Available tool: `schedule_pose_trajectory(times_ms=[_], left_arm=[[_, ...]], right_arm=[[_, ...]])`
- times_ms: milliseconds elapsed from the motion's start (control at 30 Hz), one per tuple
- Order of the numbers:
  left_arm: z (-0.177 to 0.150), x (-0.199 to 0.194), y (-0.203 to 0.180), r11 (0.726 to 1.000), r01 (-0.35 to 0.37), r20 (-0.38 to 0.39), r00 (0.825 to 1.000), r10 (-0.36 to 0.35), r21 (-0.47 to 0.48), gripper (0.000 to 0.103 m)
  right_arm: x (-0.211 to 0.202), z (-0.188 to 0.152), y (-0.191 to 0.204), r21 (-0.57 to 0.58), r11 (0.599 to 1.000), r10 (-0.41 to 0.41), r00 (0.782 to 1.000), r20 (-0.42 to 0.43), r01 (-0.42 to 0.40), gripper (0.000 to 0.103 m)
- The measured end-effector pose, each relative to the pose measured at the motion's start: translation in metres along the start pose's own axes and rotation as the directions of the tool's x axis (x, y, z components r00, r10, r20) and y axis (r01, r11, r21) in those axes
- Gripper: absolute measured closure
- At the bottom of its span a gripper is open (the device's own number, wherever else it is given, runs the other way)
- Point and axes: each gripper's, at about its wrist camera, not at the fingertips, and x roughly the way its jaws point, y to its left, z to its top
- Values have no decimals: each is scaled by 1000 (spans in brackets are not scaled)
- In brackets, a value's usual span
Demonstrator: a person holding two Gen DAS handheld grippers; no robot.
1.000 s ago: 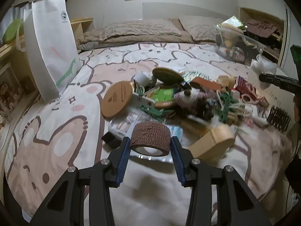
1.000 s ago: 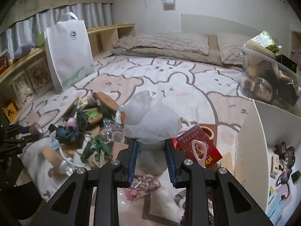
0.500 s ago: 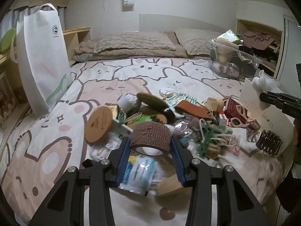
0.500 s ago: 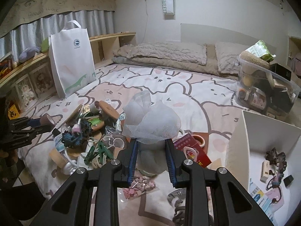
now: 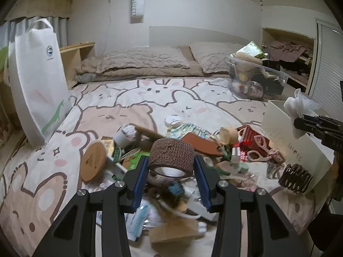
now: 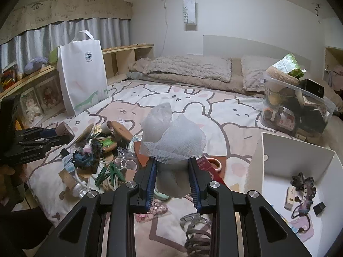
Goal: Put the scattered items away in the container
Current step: 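Carry the brown roll and white mesh puff over to the white shoebox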
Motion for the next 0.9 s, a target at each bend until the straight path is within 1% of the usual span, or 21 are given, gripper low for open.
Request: schedule_pose_trajectory(times_ms=[267,433,700,833,900], left_arm=[[12,-1,-24,1000,26,27,999,-26,12,60],[23,-1,-42,998,57,41,997,-58,13,60],[39,-5,-78,993,86,67,994,-91,76,60],[51,-9,-96,989,111,86,989,-119,93,60],[57,-15,-106,987,122,110,985,-134,107,60]], right_arm=[[-18,3,-10,9,1000,2,999,33,-2,73],[-33,8,-18,12,1000,-7,998,64,6,73],[-61,15,-31,18,1000,-24,992,124,22,73],[-73,16,-37,10,999,-45,989,142,44,73],[-78,17,-41,5,998,-59,987,149,59,73]])
